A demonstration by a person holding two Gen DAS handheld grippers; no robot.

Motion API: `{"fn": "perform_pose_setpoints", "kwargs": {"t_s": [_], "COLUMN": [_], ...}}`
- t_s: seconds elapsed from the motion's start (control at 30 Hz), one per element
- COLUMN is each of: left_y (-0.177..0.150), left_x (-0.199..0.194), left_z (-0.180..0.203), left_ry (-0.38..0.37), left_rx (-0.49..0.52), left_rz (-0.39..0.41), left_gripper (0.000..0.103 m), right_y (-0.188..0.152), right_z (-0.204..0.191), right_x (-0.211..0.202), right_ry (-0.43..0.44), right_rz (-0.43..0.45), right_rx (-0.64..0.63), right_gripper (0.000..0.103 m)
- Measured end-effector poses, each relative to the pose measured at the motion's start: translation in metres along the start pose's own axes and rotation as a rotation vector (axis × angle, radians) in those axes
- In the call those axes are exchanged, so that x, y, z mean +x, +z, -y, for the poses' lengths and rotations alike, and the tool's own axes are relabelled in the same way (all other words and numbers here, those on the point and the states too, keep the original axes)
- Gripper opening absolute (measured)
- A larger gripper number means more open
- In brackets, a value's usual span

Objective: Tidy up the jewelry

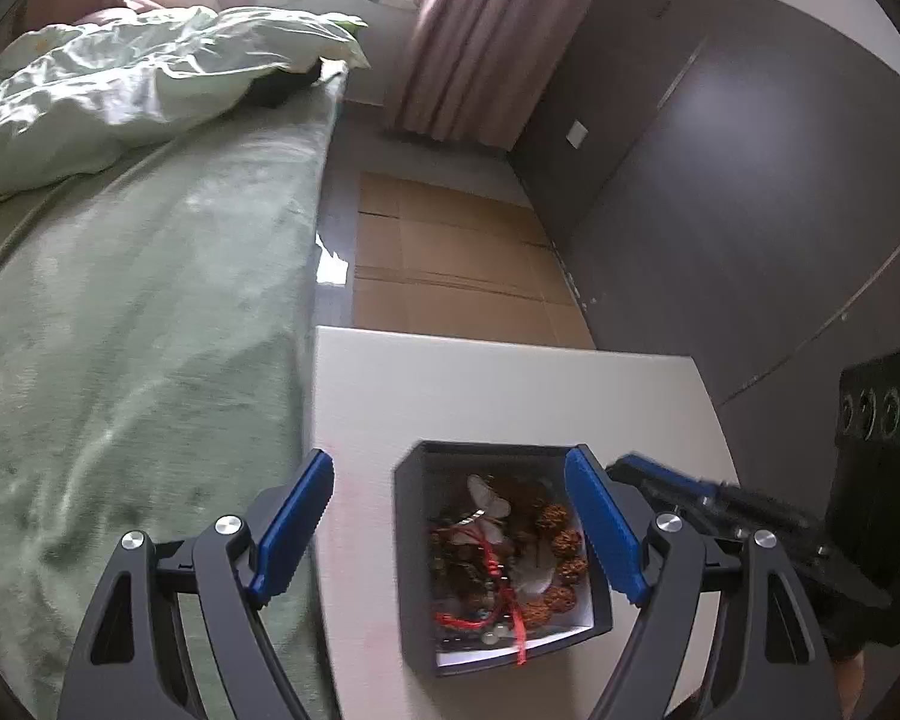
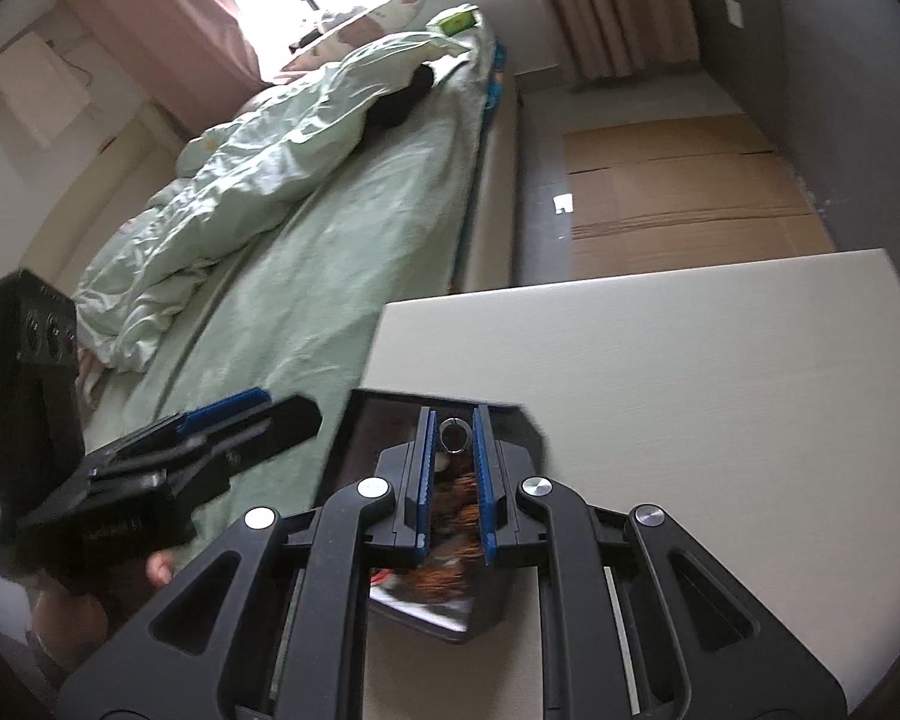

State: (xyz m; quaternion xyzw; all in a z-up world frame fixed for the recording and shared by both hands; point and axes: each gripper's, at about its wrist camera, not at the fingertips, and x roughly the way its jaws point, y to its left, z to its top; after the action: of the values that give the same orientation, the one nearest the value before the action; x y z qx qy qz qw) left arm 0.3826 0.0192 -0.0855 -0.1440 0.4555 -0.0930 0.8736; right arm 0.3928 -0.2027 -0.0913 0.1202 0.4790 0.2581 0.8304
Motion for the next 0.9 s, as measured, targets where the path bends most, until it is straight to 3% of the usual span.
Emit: {"fn": "perform_pose_setpoints", "kwargs": {"t_s": [0.23, 0.27, 0.3, 0.37, 0.5, 0.7, 0.9], "left_y": [-0.003, -0.004, -0.005, -0.009, -0.017, -0.029, -0.042], "left_x": [-0.017, -0.019, -0.020, -0.025, -0.033, -0.049, -0.063], "left_z": [-0.015, -0.016, -0.016, -0.016, -0.012, -0.004, 0.011], "left_ry": [0.010, 0.011, 0.012, 0.011, 0.011, 0.014, 0.032], "left_rx": [-0.034, -0.036, -0.038, -0.046, -0.015, 0.014, 0.042], "left_rz": [0.022, 0.022, 0.023, 0.025, 0.033, 0.074, 0.099], "left_gripper": [0.077, 0.077, 0.077, 0.081, 0.082, 0.095, 0.095], "right_y": [-0.007, -0.008, -0.009, -0.012, -0.017, -0.030, -0.041], "right_z": [-0.014, -0.013, -0.012, -0.009, -0.004, 0.012, 0.016], "right_x": [0.011, 0.014, 0.016, 0.010, -0.011, -0.031, -0.064], "right_ry": [0.060, 0.053, 0.044, 0.024, -0.002, -0.048, -0.078], "right_rz": [-0.030, -0.051, -0.072, -0.043, 0.013, 0.034, 0.075], "right_rx": [0.029, 0.043, 0.059, 0.071, 0.073, 0.102, 0.085], "right_gripper": [0.014, 0.024, 0.052, 0.090, 0.091, 0.091, 0.091]}}
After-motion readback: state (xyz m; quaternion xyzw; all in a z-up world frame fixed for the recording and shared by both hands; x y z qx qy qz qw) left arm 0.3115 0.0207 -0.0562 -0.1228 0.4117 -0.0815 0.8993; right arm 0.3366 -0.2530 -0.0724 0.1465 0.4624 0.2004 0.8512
